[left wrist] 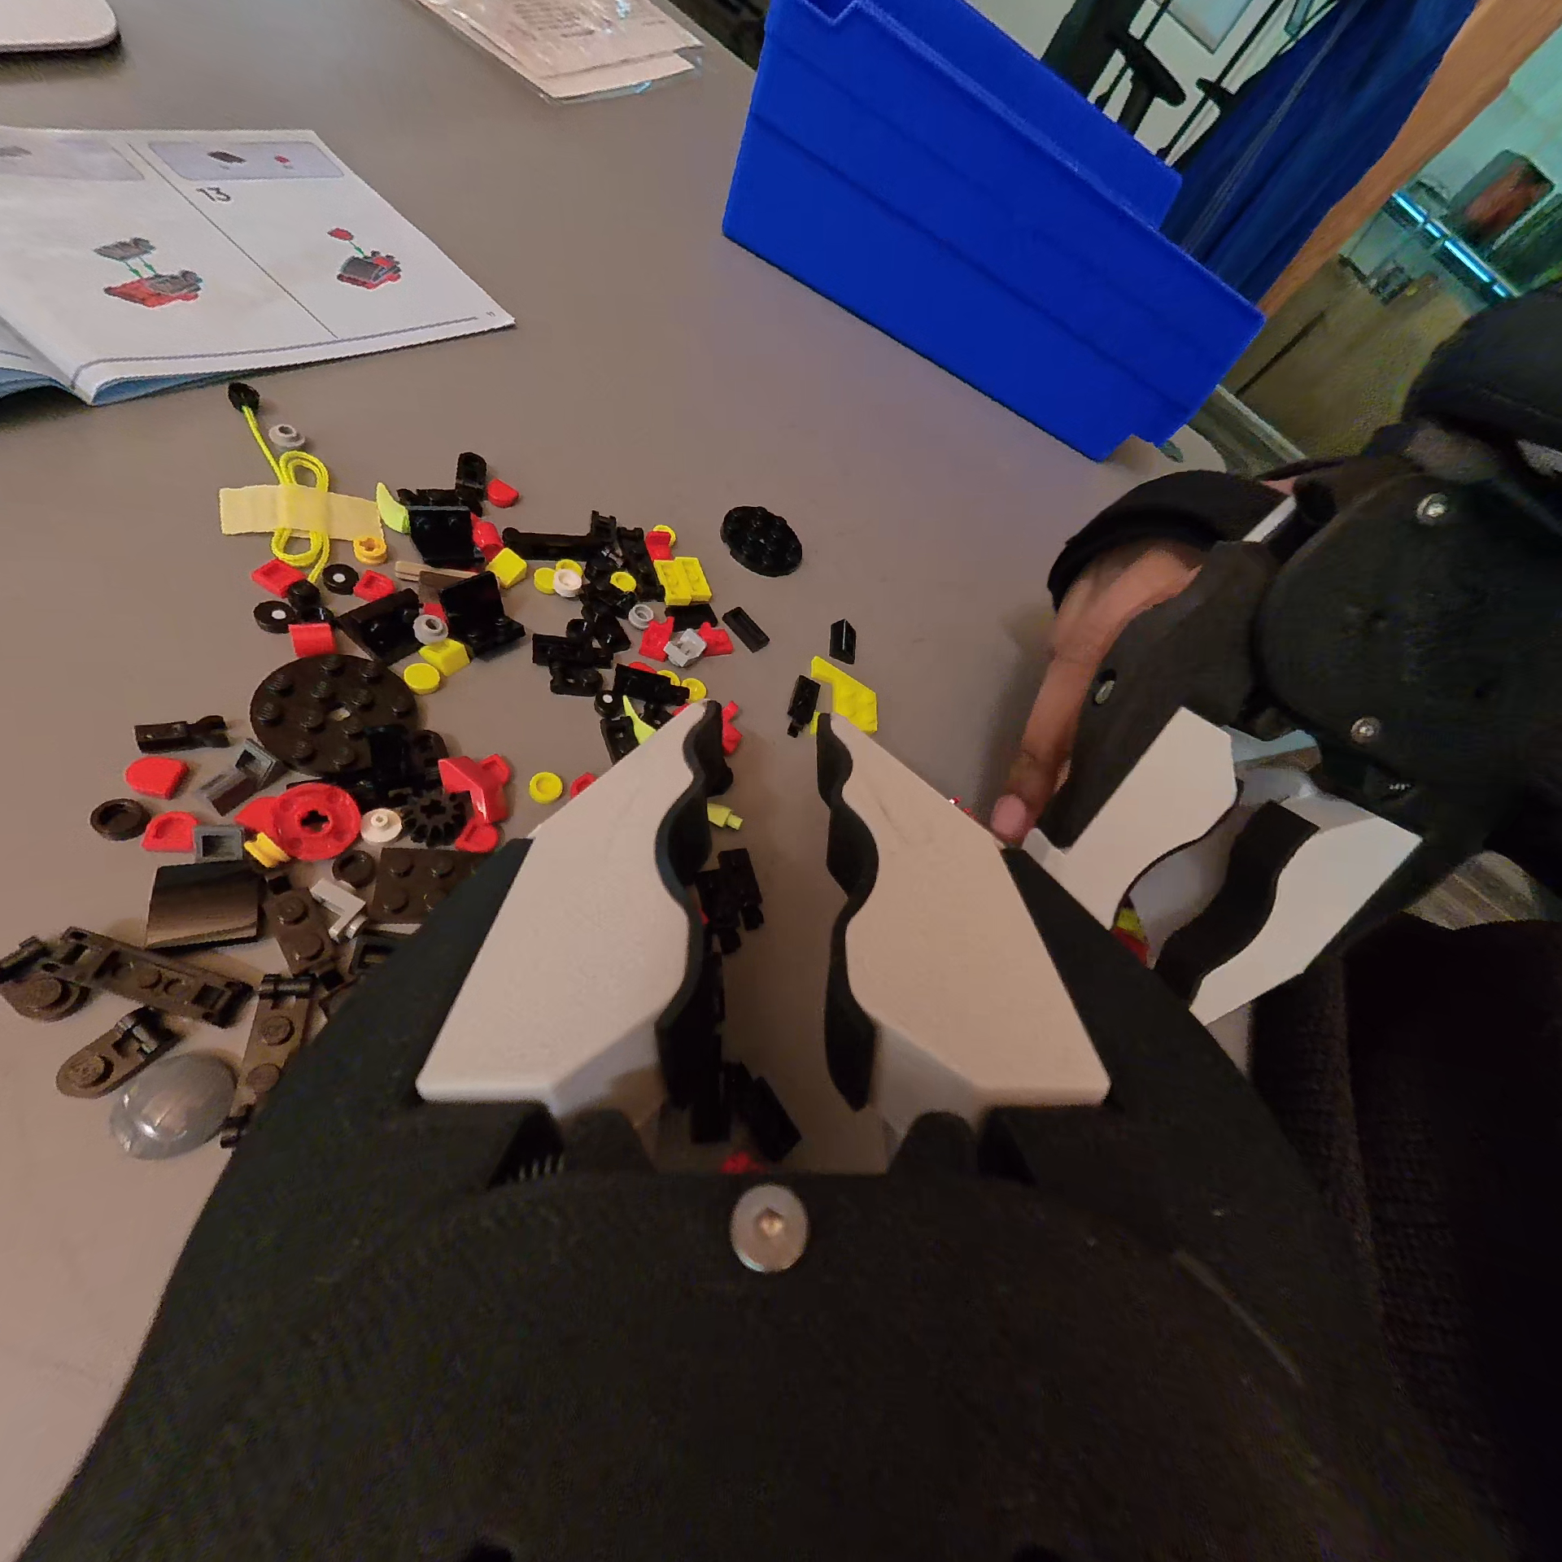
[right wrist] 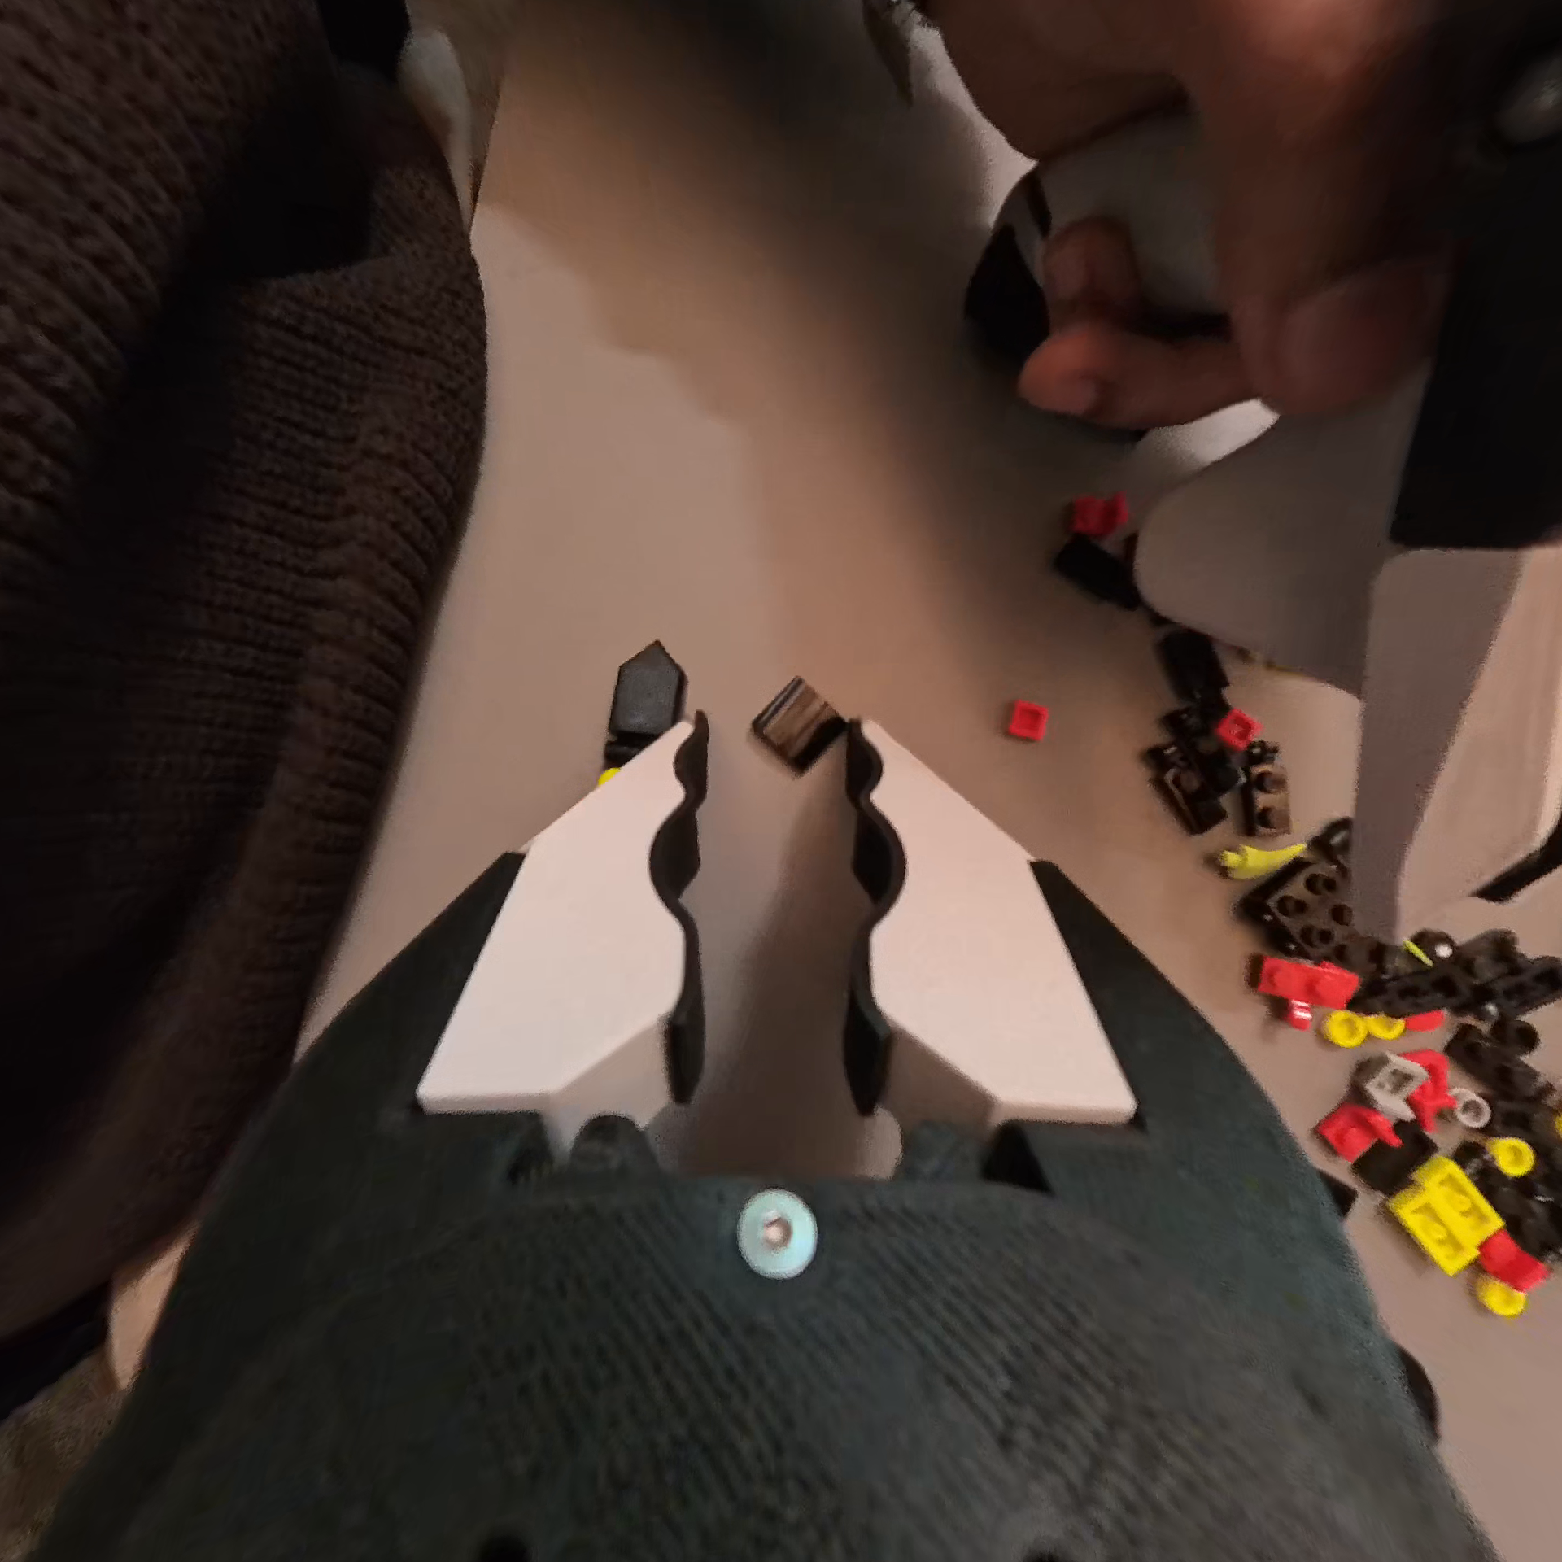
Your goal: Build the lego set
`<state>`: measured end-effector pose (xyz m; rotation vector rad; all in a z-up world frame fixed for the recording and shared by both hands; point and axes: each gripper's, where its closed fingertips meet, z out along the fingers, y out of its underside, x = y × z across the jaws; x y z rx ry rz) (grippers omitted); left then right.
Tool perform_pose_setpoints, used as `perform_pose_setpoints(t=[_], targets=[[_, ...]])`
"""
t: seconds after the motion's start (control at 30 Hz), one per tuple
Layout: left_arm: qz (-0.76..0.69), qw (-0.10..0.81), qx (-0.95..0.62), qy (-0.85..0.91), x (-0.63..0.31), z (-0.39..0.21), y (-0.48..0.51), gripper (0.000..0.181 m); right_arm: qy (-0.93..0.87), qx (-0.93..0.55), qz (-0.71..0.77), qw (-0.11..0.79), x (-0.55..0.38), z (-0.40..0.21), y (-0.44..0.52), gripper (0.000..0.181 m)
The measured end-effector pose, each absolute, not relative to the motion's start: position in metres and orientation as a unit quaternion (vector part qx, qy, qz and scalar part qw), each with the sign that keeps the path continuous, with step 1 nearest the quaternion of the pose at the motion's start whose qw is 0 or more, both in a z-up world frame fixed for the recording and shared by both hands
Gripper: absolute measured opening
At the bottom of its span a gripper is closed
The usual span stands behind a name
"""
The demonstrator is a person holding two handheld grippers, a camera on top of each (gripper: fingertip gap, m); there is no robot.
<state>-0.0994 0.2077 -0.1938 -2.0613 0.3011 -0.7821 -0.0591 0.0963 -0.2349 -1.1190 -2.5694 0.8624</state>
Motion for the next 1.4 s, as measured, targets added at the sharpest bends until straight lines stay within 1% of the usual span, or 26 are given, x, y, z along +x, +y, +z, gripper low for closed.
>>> perform_pose_setpoints(t=[0.07,0.23,0.37,0.5,0.63,0.7,0.77,0.9,1.03,1.2,1.4], targets=[[-0.316,0.442,-0.831,0.121,-0.099,-0.194,0.208,0.02,-0.876,-0.38,0.279,0.101,-0.057,-0.235,0.096,0.03],[-0.318,0.441,-0.831,0.119,-0.1,-0.194,0.208,0.02,-0.88,-0.363,0.277,0.131,-0.063,-0.23,0.098,0.03],[-0.32,0.439,-0.831,0.118,-0.1,-0.195,0.208,0.02,-0.89,-0.347,0.267,0.129,-0.063,-0.234,0.098,0.029],[-0.319,0.44,-0.831,0.118,-0.1,-0.194,0.208,0.02,-0.891,-0.344,0.267,0.125,-0.067,-0.235,0.096,0.018],[-0.317,0.441,-0.831,0.119,-0.1,-0.194,0.208,0.02,-0.868,-0.388,0.288,0.119,-0.07,-0.233,0.1,0.017],[-0.313,0.443,-0.831,0.121,-0.1,-0.194,0.208,0.02,-0.834,-0.43,0.325,0.117,-0.076,-0.223,0.104,0.017],[-0.31,0.448,-0.83,0.121,-0.102,-0.192,0.209,0.02,-0.779,-0.468,0.401,0.114,-0.081,-0.201,0.106,0.017],[-0.315,0.457,-0.824,0.115,-0.104,-0.187,0.209,0.02,-0.62,-0.531,0.569,0.102,-0.088,-0.142,0.128,0.017],[-0.316,0.462,-0.821,0.111,-0.105,-0.185,0.21,0.02,-0.459,-0.556,0.69,0.064,-0.083,-0.1,0.159,0.016],[-0.314,0.463,-0.821,0.114,-0.105,-0.185,0.21,0.02,-0.364,-0.567,0.738,0.04,-0.071,-0.085,0.176,0.016],[-0.308,0.46,-0.823,0.123,-0.102,-0.187,0.209,0.02,-0.341,-0.577,0.742,0.036,-0.062,-0.084,0.171,0.016]])
